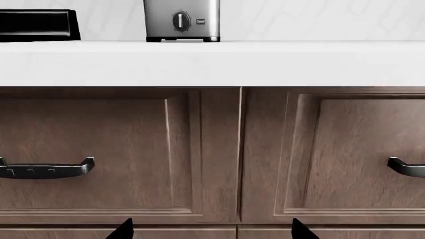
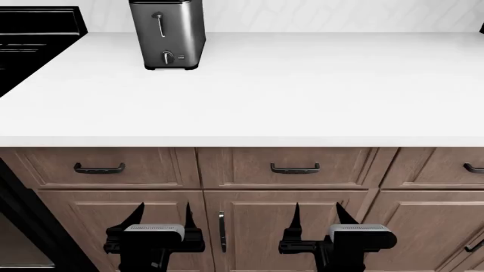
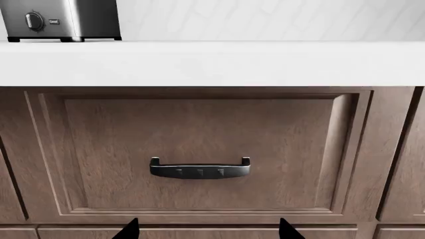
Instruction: Push down the lever of the toaster to turn it on.
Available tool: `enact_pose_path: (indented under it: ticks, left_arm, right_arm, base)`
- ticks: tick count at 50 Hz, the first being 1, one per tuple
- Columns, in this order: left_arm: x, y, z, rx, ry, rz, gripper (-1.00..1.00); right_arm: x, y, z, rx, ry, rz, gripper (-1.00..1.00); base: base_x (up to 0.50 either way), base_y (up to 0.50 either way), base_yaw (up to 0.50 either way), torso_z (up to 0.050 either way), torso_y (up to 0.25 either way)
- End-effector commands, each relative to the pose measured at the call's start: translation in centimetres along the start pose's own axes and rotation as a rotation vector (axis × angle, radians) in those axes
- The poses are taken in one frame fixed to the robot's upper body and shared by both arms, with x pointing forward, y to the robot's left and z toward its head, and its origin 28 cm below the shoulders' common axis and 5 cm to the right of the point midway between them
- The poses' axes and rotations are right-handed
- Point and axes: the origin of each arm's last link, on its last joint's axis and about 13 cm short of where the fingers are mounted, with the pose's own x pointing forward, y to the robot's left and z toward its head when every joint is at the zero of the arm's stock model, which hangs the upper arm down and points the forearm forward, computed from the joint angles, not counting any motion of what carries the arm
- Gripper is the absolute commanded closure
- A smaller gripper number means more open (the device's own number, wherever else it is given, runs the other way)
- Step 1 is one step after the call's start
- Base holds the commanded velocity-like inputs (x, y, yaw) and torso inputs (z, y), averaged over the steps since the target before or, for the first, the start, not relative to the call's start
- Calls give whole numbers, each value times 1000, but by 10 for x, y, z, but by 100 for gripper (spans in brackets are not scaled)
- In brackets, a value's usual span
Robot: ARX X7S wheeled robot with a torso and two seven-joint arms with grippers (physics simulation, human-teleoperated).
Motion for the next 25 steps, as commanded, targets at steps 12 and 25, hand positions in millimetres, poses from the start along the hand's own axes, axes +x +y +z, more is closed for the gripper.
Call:
enact_pose_path:
  ticks: [12,25]
  left_arm:
    - [-1,1,-1,-42,13,-4,-100]
    - [-1,1,-1,-44,13,-4,-100]
  right_arm:
    - [-1,1,-5,-2,34,3,-100]
    - [-2,0,-2,14,2,-9,-100]
  base:
    - [0,0,0,0,0]
    - [0,236,0,0,0]
